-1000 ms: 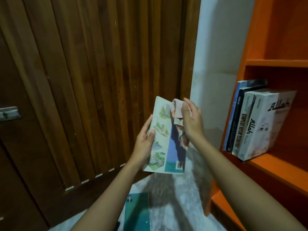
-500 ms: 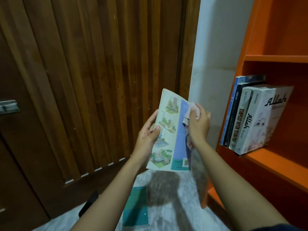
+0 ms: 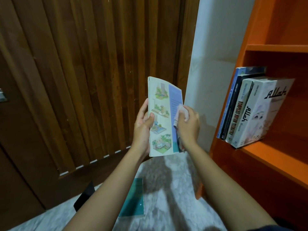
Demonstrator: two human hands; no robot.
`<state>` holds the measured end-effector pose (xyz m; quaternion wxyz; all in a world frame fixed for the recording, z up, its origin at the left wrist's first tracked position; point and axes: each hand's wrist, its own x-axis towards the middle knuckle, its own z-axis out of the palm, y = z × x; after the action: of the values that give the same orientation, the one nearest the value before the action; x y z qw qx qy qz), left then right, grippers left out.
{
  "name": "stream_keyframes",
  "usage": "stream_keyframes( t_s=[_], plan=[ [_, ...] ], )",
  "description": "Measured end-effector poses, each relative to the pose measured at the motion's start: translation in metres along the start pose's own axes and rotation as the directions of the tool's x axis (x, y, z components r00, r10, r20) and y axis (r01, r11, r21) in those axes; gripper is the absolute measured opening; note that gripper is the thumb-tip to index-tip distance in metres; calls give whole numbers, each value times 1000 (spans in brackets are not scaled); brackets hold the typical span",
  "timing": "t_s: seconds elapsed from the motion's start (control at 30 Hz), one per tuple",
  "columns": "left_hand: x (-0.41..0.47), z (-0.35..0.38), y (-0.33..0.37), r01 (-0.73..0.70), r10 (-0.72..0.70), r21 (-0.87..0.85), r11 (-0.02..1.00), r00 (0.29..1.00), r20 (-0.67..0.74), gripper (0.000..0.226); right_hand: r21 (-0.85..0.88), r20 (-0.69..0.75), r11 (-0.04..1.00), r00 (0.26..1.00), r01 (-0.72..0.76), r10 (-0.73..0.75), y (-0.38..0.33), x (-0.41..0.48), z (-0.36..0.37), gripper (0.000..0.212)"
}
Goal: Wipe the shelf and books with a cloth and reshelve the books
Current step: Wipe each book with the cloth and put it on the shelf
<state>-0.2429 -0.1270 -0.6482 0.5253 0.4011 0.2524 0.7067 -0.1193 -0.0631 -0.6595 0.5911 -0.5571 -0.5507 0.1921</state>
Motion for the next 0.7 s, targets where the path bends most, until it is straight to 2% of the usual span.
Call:
stream_keyframes(
  t_s=[0.07, 0.13, 0.17, 0.2, 0.3, 0.37, 0.43, 0.5, 0.57, 0.6, 0.63, 0.7],
  plan=[
    [3, 1, -1, -14, 14, 3, 1000, 999, -29, 41, 67, 48, 984, 984, 168, -171, -14, -21, 12, 31],
    [6, -3, 2, -20, 20, -1, 1000, 998, -67, 39, 46, 111, 930, 924, 363, -366, -18, -40, 20, 32],
    [7, -7, 5, -21, 20, -13, 1000, 996, -82, 38, 40, 121, 912, 904, 409, -411, -13, -43, 23, 32],
    [7, -12, 7, -21, 18, -25, 999, 995, -98, 38, 40, 115, 922, 914, 386, -388, -6, -42, 24, 31],
    [7, -22, 12, -20, 16, -26, 999, 989, -144, 39, 41, 74, 998, 996, 53, -56, 16, -29, 23, 28],
    [8, -24, 10, -22, 17, -25, 999, 983, -185, 38, -50, 67, 998, 997, -30, 34, 26, -30, 21, 28],
    [10, -22, 7, -40, 31, -34, 999, 971, -236, 36, -6, 91, 999, 995, 35, -34, 23, -43, 23, 28],
    [14, -20, 6, -60, 44, -50, 997, 959, -280, 34, 83, 173, 977, 963, 197, -208, 17, -66, 26, 30],
    [17, -21, 8, -70, 44, -73, 995, 949, -313, 35, 84, 286, 914, 869, 397, -404, 18, -86, 28, 36],
    [18, -23, 10, -69, 41, -75, 995, 946, -321, 36, 76, 318, 887, 832, 455, -454, 23, -90, 28, 39],
    [19, -26, 12, -68, 40, -76, 995, 945, -324, 37, 72, 320, 882, 827, 465, -462, 28, -91, 27, 39],
    [18, -33, 17, -65, 42, -63, 996, 950, -311, 40, 72, 275, 929, 888, 362, -368, 36, -82, 23, 36]
  ],
)
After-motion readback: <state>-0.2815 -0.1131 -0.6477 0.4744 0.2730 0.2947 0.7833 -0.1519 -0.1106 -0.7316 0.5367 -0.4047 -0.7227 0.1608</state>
